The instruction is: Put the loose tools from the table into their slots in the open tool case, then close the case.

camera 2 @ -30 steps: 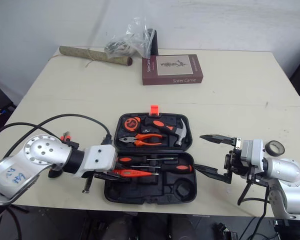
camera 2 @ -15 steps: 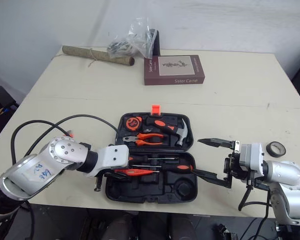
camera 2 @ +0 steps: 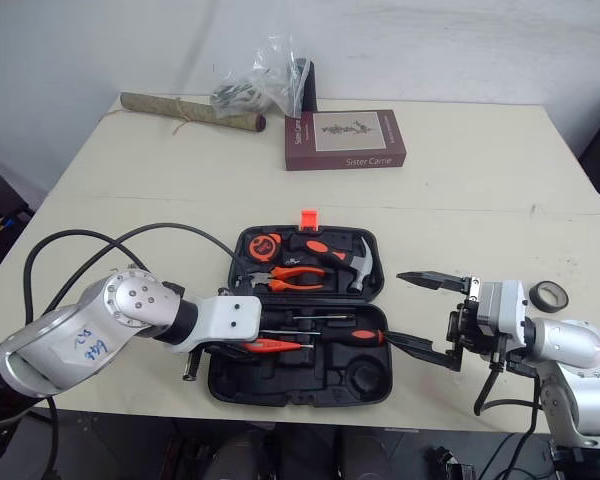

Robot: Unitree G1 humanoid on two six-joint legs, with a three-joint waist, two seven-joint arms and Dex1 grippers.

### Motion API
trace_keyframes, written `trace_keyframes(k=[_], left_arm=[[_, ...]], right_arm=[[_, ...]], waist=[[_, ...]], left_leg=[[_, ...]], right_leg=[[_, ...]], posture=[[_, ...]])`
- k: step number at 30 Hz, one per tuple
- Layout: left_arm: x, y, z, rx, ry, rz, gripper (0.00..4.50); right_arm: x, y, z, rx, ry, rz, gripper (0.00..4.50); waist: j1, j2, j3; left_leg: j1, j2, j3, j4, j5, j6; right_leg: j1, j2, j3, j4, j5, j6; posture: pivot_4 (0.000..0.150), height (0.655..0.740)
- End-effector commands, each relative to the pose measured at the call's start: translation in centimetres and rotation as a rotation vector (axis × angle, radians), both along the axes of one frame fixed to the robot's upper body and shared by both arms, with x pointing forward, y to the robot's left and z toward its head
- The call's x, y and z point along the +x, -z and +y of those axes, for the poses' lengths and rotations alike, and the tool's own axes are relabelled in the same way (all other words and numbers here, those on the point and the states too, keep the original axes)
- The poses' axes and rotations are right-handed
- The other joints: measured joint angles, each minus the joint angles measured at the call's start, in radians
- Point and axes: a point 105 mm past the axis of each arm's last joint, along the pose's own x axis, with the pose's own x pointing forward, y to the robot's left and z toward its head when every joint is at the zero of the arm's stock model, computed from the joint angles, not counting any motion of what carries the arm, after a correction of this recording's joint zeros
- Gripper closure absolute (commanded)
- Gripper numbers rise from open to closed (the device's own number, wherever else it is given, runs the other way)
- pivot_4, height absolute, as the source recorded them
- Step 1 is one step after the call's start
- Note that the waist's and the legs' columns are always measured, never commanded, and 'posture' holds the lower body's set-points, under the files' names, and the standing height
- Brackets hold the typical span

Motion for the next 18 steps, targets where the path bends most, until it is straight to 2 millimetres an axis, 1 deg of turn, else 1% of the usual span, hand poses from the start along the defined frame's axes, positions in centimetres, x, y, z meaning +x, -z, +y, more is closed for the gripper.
trace_keyframes(k=[1,4,8,11,16,18], left_arm=[[0.7,0.8,1.5,0.101,-0.015,-0.028,4.21],[0.6,0.8,1.3,0.109,0.012,-0.026,4.21],[0.1,0.2,1.1,0.110,0.045,-0.022,4.21],[-0.1,-0.1,1.2,0.115,0.058,-0.022,4.21],[-0.3,0.1,2.5,0.145,0.062,-0.018,4.21],[-0.2,0.6,3.0,0.163,0.064,-0.018,4.21]], right_arm=[[-0.1,-0.8,0.4,-0.011,-0.010,-0.035,0.00],[-0.1,-0.8,0.4,-0.013,-0.008,-0.030,0.00],[-0.2,-0.8,0.4,-0.016,-0.006,-0.028,0.00],[-0.3,-0.8,0.4,-0.019,-0.004,-0.027,0.00],[-0.3,-0.9,0.4,-0.022,0.002,-0.028,0.00],[-0.2,-0.9,0.4,-0.023,0.005,-0.029,0.00]], waist=[[0.000,0.000,0.000],[0.002,0.000,0.000],[0.002,0.000,0.000],[0.000,0.000,0.000],[-0.002,0.000,0.000],[-0.002,0.000,0.000]], left_leg=[[0.000,0.000,0.000,0.000,0.000,0.000],[0.001,0.001,0.000,0.000,0.001,-0.001],[0.001,0.001,0.000,0.001,0.001,-0.001],[0.001,0.002,0.000,0.001,0.001,-0.001],[0.001,0.002,0.000,0.001,0.001,-0.001],[0.001,0.002,0.000,0.001,0.000,-0.001]], right_leg=[[0.000,0.000,0.000,0.000,0.000,0.000],[0.000,0.001,0.001,0.001,0.000,0.000],[0.000,0.003,0.002,0.002,0.000,0.000],[0.000,0.003,0.002,0.002,0.000,0.000],[0.000,0.005,0.004,0.002,0.000,0.000],[0.000,0.006,0.005,0.002,0.000,0.000]], posture=[[0.150,0.7400],[0.150,0.7400],[0.150,0.7400],[0.150,0.7400],[0.150,0.7400],[0.150,0.7400]])
